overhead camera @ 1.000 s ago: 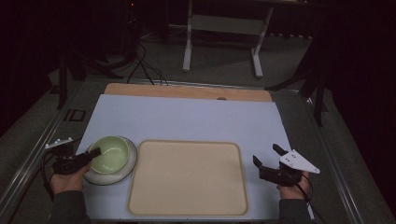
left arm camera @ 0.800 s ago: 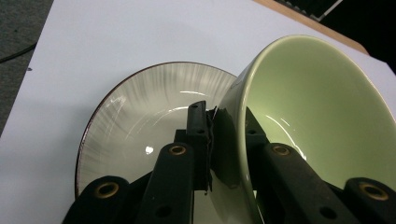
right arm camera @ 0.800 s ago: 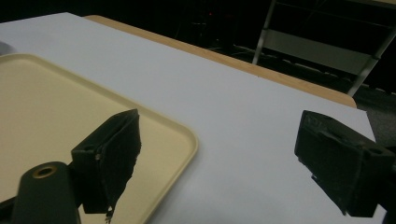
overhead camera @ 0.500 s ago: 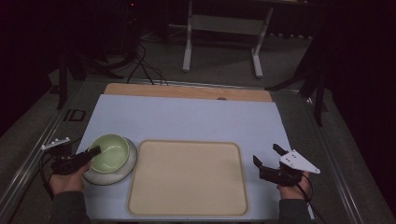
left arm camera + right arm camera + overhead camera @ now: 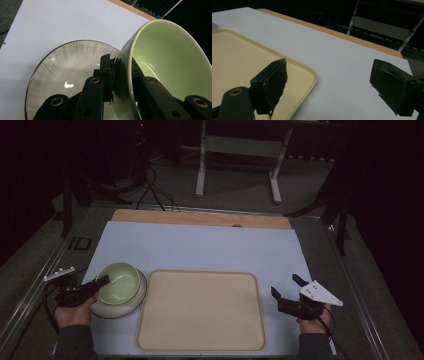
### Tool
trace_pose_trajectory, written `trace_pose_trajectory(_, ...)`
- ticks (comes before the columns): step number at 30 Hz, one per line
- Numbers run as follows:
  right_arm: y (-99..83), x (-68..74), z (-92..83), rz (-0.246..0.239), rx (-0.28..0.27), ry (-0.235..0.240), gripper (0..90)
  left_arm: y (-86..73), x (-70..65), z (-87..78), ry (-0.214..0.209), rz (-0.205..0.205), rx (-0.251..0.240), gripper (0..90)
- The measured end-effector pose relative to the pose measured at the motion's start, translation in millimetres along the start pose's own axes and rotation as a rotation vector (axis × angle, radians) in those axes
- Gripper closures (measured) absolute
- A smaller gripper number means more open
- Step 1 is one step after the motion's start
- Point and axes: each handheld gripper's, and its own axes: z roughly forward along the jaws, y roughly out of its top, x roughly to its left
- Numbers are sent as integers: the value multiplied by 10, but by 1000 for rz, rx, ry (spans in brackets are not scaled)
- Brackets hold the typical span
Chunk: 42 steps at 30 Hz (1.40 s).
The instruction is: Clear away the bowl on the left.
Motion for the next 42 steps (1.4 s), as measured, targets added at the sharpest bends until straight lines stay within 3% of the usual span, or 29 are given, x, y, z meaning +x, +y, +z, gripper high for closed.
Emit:
trace_pose_trajectory(9,0,0,0,-2,-1,0,139,1,-23,-6,-17,-13,-16,806)
trace_pose_trajectory(42,3,-3,-6,1,-6,-3,139,52,-252,-22,-66,8,-50,804)
